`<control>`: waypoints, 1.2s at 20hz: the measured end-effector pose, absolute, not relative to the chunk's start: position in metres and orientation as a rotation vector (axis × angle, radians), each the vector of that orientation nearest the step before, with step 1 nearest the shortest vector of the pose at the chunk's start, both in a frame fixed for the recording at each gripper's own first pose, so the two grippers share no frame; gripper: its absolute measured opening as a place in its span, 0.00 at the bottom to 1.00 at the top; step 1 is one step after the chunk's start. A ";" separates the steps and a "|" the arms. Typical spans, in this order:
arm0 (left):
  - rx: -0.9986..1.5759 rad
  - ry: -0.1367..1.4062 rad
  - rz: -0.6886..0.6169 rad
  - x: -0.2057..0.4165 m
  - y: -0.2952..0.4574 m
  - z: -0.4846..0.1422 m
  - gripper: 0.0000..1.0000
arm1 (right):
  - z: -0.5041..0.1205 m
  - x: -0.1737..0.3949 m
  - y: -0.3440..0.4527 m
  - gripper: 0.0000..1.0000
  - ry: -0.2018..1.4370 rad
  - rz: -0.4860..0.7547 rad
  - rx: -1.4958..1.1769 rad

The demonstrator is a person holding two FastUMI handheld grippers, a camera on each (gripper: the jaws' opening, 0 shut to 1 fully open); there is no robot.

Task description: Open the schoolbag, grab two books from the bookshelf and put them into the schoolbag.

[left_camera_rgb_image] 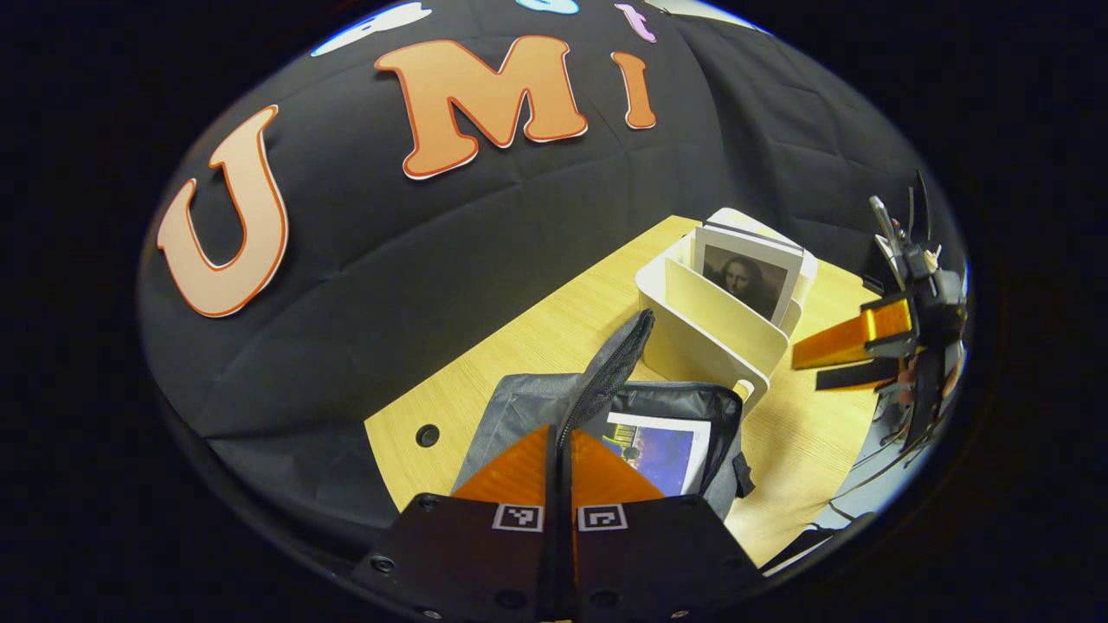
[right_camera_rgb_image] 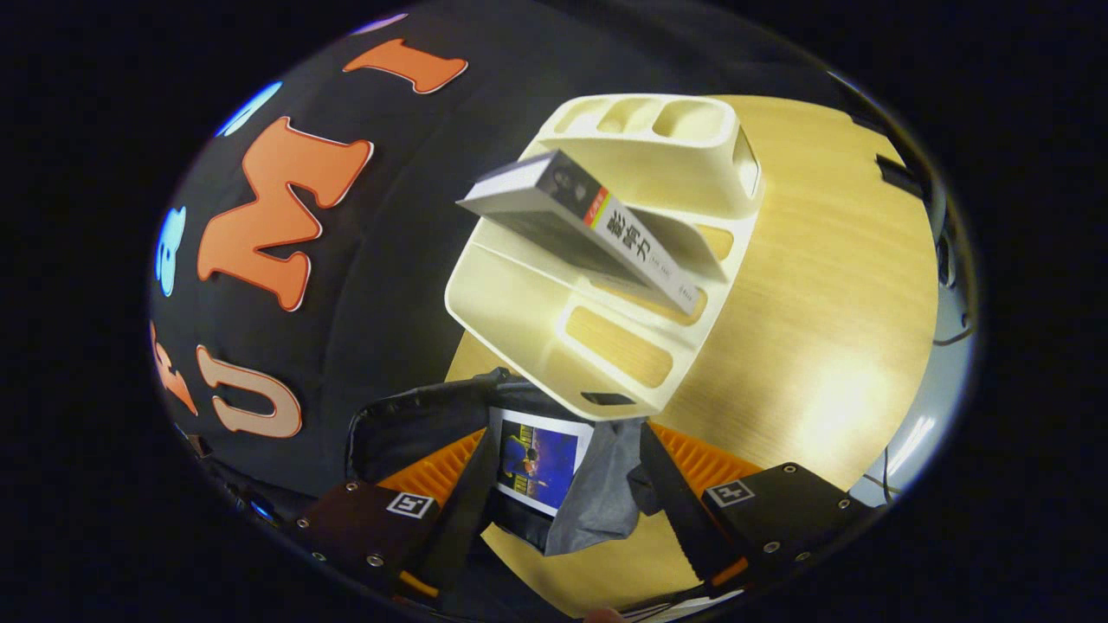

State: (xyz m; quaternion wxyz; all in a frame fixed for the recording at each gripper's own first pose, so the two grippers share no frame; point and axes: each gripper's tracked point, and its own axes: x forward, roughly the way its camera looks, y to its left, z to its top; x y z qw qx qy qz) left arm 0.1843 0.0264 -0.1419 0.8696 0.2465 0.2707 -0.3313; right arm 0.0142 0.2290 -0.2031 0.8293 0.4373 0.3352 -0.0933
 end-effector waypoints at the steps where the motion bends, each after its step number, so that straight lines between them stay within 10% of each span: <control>1: 0.506 0.568 -0.692 0.183 0.026 -0.142 0.00 | -0.192 0.013 0.215 0.98 0.701 -0.206 0.885; 14: 0.429 0.613 -0.631 0.181 0.039 -0.158 0.01 | -0.061 0.071 0.125 0.98 0.766 -0.077 0.153; 24: 0.408 0.658 -0.540 0.191 0.048 -0.166 0.00 | -0.100 0.165 0.134 0.99 1.054 0.110 -0.113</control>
